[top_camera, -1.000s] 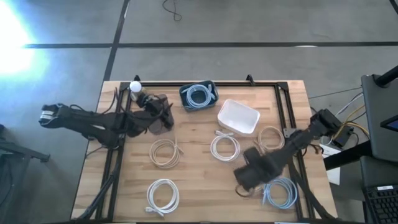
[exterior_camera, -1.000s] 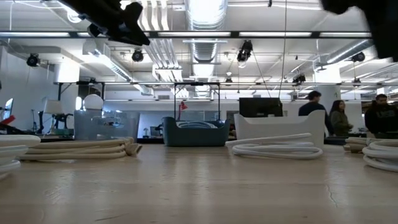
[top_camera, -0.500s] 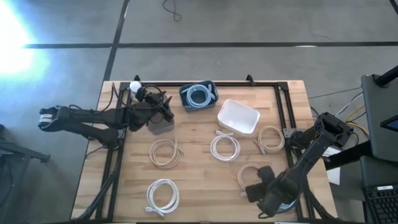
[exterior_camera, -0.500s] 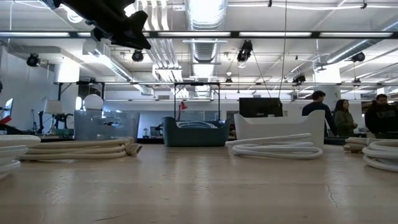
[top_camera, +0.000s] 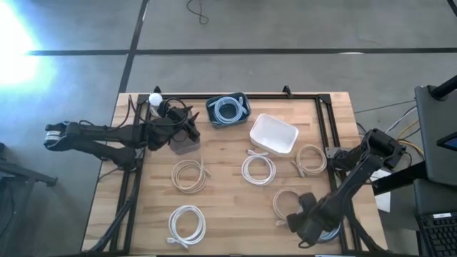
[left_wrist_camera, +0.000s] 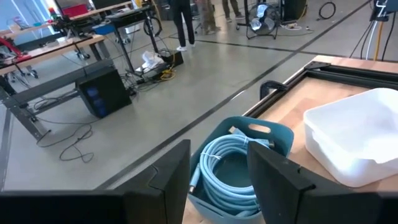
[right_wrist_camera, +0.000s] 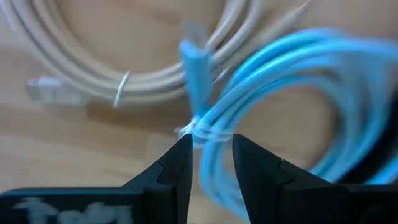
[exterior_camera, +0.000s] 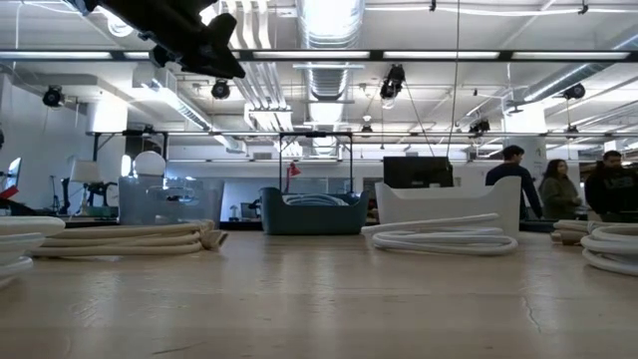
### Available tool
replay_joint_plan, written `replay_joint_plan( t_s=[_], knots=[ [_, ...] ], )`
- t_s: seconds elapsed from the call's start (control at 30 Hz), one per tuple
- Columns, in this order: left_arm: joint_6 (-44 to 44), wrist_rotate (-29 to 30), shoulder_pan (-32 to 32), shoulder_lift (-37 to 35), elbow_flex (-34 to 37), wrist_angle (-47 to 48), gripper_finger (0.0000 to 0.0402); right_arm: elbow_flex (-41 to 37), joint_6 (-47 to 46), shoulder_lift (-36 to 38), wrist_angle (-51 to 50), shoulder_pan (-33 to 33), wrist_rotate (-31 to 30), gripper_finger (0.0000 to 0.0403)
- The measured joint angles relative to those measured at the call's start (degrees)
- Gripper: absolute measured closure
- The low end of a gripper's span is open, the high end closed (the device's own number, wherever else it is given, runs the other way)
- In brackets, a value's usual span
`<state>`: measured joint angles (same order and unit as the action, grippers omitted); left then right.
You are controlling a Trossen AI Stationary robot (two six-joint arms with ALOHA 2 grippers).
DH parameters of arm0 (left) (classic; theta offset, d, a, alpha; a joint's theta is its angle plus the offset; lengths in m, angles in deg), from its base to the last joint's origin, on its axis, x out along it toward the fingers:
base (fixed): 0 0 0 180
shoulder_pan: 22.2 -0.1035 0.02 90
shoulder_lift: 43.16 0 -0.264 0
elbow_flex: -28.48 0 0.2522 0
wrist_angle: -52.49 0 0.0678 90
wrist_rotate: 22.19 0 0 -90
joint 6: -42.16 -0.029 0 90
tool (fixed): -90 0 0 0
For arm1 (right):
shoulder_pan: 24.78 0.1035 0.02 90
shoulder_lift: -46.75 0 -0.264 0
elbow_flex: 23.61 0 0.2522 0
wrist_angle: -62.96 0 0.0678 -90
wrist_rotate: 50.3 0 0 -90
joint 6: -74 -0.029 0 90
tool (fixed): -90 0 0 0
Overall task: Sort HDMI cables
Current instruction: Put the blue HDMI cable into the blue bin
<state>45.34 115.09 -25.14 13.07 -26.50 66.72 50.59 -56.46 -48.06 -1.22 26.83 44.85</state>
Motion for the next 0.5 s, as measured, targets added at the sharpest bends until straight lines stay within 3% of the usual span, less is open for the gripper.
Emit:
replay_joint_plan(
  t_s=[0.17, 0.5],
  knots=[
    [0.0, 0.0, 0.0, 0.0, 0.0, 0.0, 0.0239, -6.1, -0.1, 0.9, 11.1, -0.2, 2.8, 0.0298],
    [0.0, 0.0, 0.0, 0.0, -0.2, -0.4, 0.0239, -9.5, 1.4, 2.8, 11.3, -1.1, 3.1, 0.0298]
  ],
)
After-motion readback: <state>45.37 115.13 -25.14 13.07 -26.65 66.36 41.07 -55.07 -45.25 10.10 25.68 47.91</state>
